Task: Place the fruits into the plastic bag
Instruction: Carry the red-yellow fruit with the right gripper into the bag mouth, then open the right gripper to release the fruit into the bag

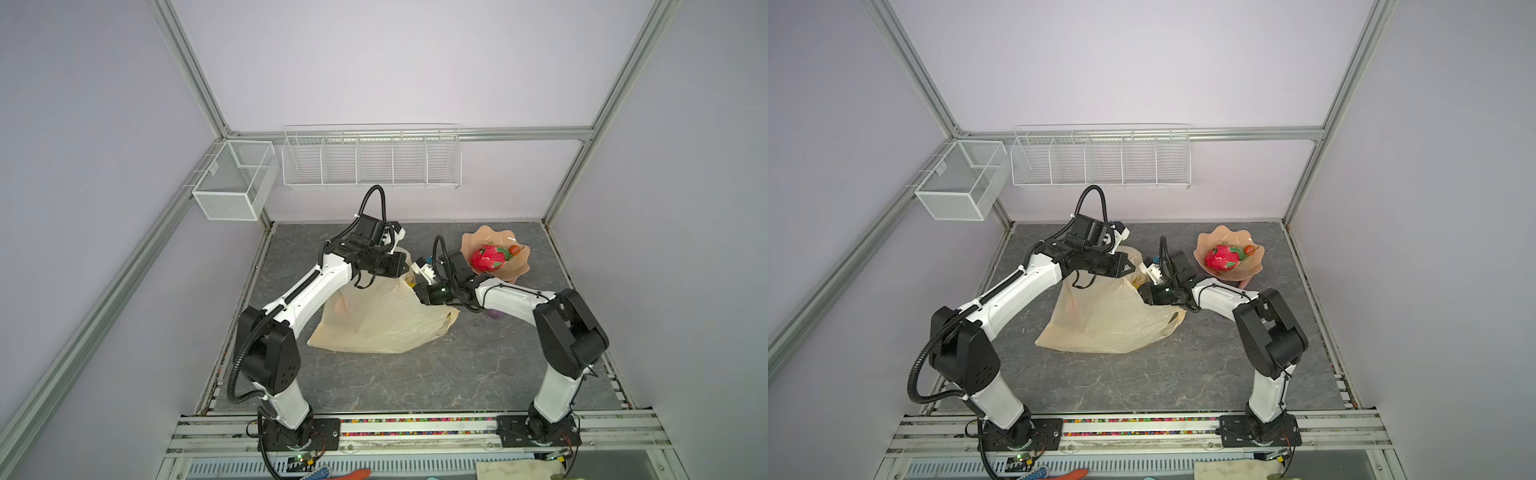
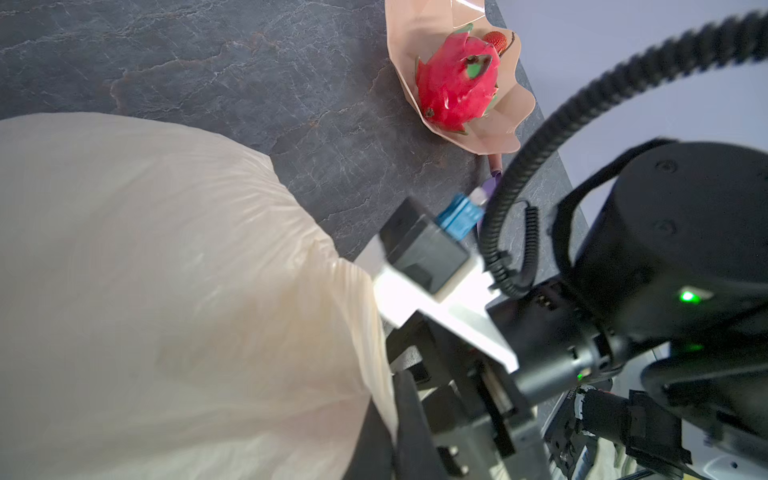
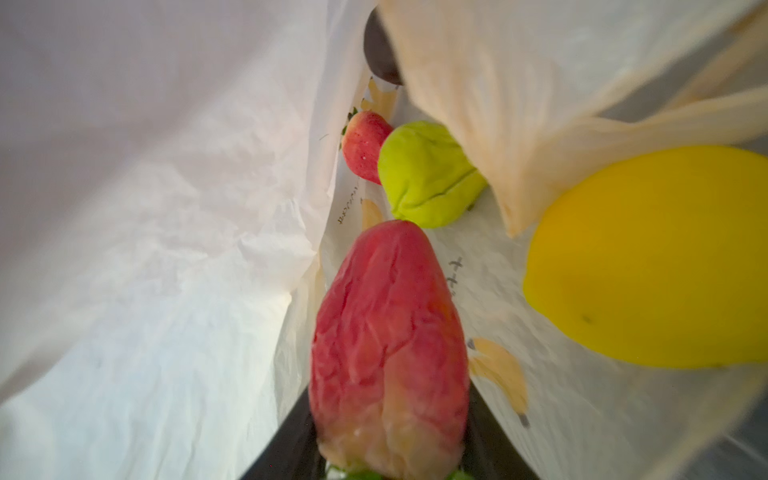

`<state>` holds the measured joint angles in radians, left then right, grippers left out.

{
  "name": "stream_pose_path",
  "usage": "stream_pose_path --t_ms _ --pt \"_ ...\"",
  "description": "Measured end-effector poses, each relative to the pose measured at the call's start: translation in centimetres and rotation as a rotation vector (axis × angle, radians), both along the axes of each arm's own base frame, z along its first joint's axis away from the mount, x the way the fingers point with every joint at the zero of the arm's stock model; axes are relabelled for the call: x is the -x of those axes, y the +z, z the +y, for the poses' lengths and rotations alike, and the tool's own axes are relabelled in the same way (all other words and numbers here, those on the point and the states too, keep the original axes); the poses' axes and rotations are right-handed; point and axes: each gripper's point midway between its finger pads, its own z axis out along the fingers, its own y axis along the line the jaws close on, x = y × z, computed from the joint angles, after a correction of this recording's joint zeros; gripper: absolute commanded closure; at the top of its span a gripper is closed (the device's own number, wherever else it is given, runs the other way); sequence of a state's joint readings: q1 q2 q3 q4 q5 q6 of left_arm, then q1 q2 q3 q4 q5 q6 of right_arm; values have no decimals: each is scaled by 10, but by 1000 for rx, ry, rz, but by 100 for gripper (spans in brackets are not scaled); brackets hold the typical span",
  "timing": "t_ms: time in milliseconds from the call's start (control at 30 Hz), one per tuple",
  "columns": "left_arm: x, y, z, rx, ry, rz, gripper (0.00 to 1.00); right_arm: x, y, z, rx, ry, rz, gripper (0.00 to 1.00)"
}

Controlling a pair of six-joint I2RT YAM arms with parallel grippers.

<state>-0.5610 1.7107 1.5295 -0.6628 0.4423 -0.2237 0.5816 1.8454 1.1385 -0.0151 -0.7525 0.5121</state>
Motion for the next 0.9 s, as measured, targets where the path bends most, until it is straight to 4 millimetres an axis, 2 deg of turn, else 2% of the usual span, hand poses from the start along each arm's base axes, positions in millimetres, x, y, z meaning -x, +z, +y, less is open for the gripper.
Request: stream_pose_path --t_ms 167,300,333,467,567,667,900 --pt "2 0 -2 -2 -5 -2 100 3 -14 37 -82 26 94 62" --pt "2 0 -3 -5 -6 -3 100 2 -28 55 -122 32 172 58" --pt "2 -1 -3 -5 -5 -3 100 1 -30 59 -131 31 186 55" --pt "2 -1 -2 -11 0 -6 100 3 -30 71 -177 37 225 29" --pt "1 -1 -2 -15 2 -9 100 2 -22 77 -217 39 234 18" --pt "1 -2 -2 -18 4 -11 100 1 -15 79 -245 40 234 13" --pt "0 0 0 -25 15 -22 100 8 -24 61 -164 19 265 11"
